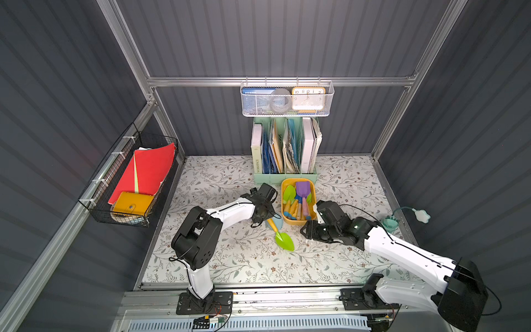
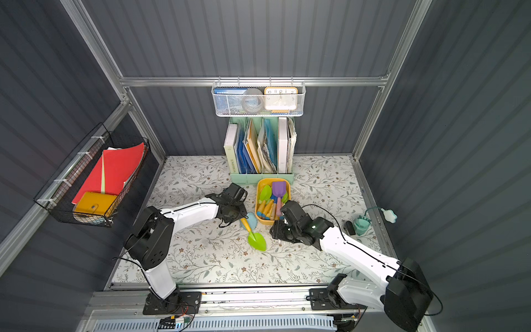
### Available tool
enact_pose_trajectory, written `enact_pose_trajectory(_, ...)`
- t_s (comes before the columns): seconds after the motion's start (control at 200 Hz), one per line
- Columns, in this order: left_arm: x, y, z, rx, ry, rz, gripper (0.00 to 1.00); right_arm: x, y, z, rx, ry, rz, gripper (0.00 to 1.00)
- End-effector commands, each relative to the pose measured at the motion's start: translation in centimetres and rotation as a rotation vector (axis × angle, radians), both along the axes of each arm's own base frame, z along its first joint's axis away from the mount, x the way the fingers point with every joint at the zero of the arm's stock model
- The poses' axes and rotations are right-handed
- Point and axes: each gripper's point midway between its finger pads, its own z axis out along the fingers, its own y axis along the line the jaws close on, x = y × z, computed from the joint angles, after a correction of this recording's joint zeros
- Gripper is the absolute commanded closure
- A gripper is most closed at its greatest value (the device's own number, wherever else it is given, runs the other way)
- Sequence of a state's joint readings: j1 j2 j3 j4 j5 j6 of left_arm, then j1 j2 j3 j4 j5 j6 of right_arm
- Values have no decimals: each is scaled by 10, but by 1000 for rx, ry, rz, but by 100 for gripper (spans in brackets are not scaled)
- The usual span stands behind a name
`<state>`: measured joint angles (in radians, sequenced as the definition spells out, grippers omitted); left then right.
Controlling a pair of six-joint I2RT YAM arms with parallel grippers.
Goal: Put the shovel into the storage box
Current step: Move the shovel to the center of the board.
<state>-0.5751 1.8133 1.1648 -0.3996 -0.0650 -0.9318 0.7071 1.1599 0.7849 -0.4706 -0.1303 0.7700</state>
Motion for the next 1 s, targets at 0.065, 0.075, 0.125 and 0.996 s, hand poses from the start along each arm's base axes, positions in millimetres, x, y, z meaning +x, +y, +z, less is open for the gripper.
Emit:
enact_pose_trajectory(0.065,-4,18,7,42,-10,16,68,-1,-2,-7,-15,7,-8,45)
enact_pose_trajectory(0.075,-5,18,6,44,-9,17,68,-1,-2,-7,-15,7,-7,45)
enact_pose_trajectory(0.125,-6,22,7,47,-11,23,68,-1,-1,-8,-15,7,-6,45)
enact_pose_trajectory(0.996,-3,102,13,177,-12,159,70,-2,14,-12,-8,50,68,46)
